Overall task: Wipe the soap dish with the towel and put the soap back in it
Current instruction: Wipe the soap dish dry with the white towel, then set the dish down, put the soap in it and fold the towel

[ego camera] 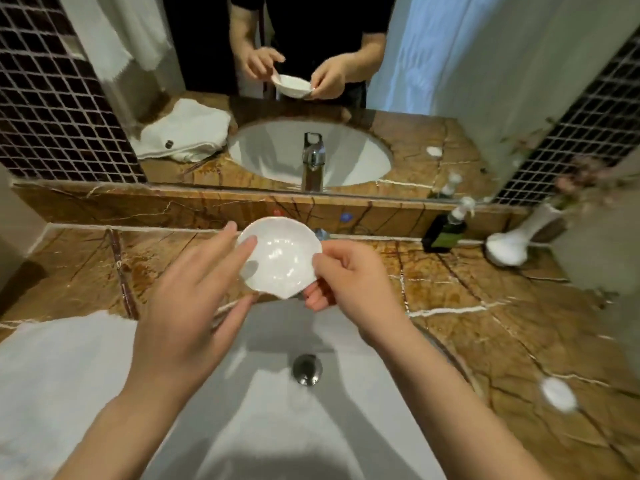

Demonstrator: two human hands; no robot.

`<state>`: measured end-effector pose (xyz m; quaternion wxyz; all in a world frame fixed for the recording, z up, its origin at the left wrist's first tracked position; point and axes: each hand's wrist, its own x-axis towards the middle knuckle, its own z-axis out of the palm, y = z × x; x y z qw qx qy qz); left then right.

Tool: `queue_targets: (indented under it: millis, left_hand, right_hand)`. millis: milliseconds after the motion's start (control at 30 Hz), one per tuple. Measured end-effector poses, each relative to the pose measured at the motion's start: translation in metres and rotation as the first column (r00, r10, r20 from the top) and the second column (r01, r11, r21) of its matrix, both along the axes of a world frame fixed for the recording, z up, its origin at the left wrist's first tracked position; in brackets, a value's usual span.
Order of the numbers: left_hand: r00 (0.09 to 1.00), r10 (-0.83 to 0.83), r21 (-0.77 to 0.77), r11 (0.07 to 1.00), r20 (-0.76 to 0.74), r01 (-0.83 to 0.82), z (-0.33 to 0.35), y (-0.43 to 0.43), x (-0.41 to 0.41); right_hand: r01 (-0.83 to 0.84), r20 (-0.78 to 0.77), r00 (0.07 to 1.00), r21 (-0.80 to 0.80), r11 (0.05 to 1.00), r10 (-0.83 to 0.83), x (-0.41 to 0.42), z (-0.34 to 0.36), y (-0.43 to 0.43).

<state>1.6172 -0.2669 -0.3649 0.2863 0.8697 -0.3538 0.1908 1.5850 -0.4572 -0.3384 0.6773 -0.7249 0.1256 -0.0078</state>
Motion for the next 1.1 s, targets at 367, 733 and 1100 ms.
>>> queue_targets:
  millis: [367,733,1100]
  left_hand:
    - [0.971,-0.026,0.042,0.998,-0.236,0.037,0.015,-0.174,-0.007]
    - [0.925,0.0,0.18,0.981,-0.38,0.074,-0.079,-0.23,-0.019]
    - [0.913,0.034,0.207,0.977,-0.406,0.055,-0.097,-0.228,-0.013]
  right_hand:
    - [0.452,-0.038,0.89,-0.056,0.89,-0.455,-0.04,-0.011,-0.172]
    - [0.544,-0.311,0.763,-0.163,0.823,-0.567,-0.036,-0.152,-0.238]
    - [0.456,-0.297,0.812,-0.214,0.864,-0.502,-0.022,-0.167,-0.225]
